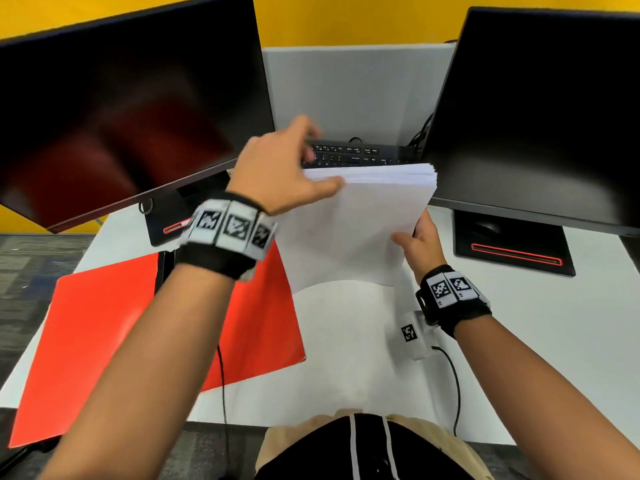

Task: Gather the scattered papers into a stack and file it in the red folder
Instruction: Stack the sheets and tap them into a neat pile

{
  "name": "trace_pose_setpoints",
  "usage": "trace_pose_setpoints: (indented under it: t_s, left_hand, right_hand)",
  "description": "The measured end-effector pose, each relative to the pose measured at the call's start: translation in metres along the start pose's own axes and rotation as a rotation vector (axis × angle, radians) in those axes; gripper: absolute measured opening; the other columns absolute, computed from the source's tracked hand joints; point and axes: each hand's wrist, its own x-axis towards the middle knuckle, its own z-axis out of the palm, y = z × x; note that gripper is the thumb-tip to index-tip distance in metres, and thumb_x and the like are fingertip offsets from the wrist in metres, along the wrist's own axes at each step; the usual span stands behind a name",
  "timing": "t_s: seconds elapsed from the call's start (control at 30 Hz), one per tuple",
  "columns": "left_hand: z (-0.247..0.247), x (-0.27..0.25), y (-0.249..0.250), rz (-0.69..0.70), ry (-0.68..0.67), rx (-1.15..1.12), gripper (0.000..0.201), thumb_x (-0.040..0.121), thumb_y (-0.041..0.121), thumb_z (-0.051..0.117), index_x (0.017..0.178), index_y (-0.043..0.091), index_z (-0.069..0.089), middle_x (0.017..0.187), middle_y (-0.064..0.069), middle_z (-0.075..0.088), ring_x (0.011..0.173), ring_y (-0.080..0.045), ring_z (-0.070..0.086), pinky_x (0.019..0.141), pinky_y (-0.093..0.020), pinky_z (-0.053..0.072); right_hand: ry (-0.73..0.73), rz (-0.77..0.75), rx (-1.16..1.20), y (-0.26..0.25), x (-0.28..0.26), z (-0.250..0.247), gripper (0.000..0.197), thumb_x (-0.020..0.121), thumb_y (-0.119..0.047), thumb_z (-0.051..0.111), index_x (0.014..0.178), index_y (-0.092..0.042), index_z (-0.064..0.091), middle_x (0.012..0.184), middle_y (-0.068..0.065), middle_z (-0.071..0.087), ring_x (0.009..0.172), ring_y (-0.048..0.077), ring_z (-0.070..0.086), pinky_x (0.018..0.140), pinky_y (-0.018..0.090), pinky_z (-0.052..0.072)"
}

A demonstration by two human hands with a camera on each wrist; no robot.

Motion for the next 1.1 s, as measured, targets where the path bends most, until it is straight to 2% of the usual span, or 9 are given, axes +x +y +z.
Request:
trace_pose_setpoints:
  t_s: [0.07,0.2,0.37,0.5,0.67,0.73,0.83,0.93,1.1]
  left_hand:
    - [0.002,0.020,0.028,0.073,-0.247,0.317,0.076,0.064,0.062,0.066,0.123,0.021,0.045,0.109,0.000,0.067,0.101,-0.028,0.063,0.082,-0.035,0.047]
    - [0.030,0.036,0.055,0.104,-0.497,0.401,0.080,0.065,0.048,0.078,0.128,0.014,0.043,0.121,-0.010,0.059,0.107,-0.033,0.060,0.076,-0.035,0.043]
    - [0.045,0.036,0.058,0.106,-0.444,0.498,0.049,0.074,0.036,0.075,0.116,0.015,0.059,0.120,-0.010,0.063,0.110,-0.033,0.060,0.078,-0.039,0.045]
    - [0.046,0.031,0.053,0.135,-0.400,0.474,0.030,0.077,0.032,0.072,0.103,0.018,0.065,0.110,-0.008,0.066,0.105,-0.033,0.062,0.071,-0.035,0.037]
    - [0.016,0.029,0.030,0.026,-0.302,0.155,0.032,0.072,0.033,0.076,0.101,0.022,0.069,0.101,-0.007,0.070,0.101,-0.028,0.064,0.076,-0.030,0.045]
    - [0.006,0.030,0.010,-0.046,-0.268,-0.086,0.034,0.067,0.029,0.081,0.095,0.013,0.072,0.096,-0.011,0.073,0.096,-0.028,0.068,0.081,-0.037,0.054]
    - [0.010,0.021,-0.018,-0.190,-0.186,-0.459,0.037,0.063,0.021,0.083,0.091,0.001,0.070,0.097,-0.020,0.073,0.089,-0.032,0.071,0.082,-0.046,0.058]
    - [0.031,0.005,-0.035,-0.294,-0.126,-0.717,0.030,0.072,0.004,0.079,0.100,0.001,0.069,0.093,-0.012,0.072,0.078,-0.018,0.070,0.078,-0.038,0.059]
    - [0.087,-0.025,-0.056,-0.466,0.080,-0.918,0.028,0.074,-0.002,0.075,0.099,0.008,0.066,0.085,0.003,0.071,0.072,-0.008,0.068,0.076,-0.028,0.058]
  right_hand:
    - [0.025,0.003,0.000,0.002,0.001,-0.002,0.066,0.062,0.000,0.048,0.128,-0.009,0.045,0.117,0.010,0.058,0.107,0.023,0.056,0.091,0.034,0.046]
    - [0.033,0.004,0.009,0.002,0.001,0.001,0.068,0.062,0.000,0.048,0.130,-0.007,0.044,0.120,0.013,0.058,0.110,0.025,0.055,0.093,0.039,0.047]
    - [0.048,0.000,-0.009,0.003,0.003,0.001,0.068,0.061,-0.001,0.048,0.128,-0.006,0.042,0.123,0.019,0.056,0.116,0.034,0.053,0.099,0.047,0.045]
    - [0.048,0.016,0.011,0.004,0.001,0.002,0.062,0.061,-0.002,0.050,0.121,-0.013,0.043,0.116,0.012,0.056,0.108,0.027,0.054,0.093,0.042,0.046]
    - [0.211,0.205,0.159,0.029,-0.011,-0.019,0.091,0.059,-0.013,0.067,0.142,-0.015,0.029,0.132,0.004,0.046,0.119,0.017,0.047,0.104,0.032,0.037]
    - [0.170,0.297,0.332,0.039,-0.016,-0.030,0.094,0.055,-0.014,0.078,0.138,-0.014,0.034,0.121,0.005,0.060,0.107,0.017,0.059,0.095,0.032,0.045]
    - [0.109,0.270,0.470,0.040,-0.018,-0.037,0.068,0.066,-0.001,0.068,0.128,-0.015,0.044,0.108,0.005,0.065,0.098,0.020,0.063,0.079,0.032,0.051]
    - [0.062,0.244,0.378,0.032,-0.018,-0.036,0.047,0.081,0.009,0.057,0.124,-0.008,0.051,0.101,0.005,0.069,0.088,0.017,0.070,0.077,0.029,0.054]
    - [0.272,0.079,0.126,0.019,-0.011,-0.042,0.037,0.085,0.011,0.055,0.115,-0.010,0.052,0.099,0.003,0.065,0.087,0.014,0.064,0.078,0.023,0.055]
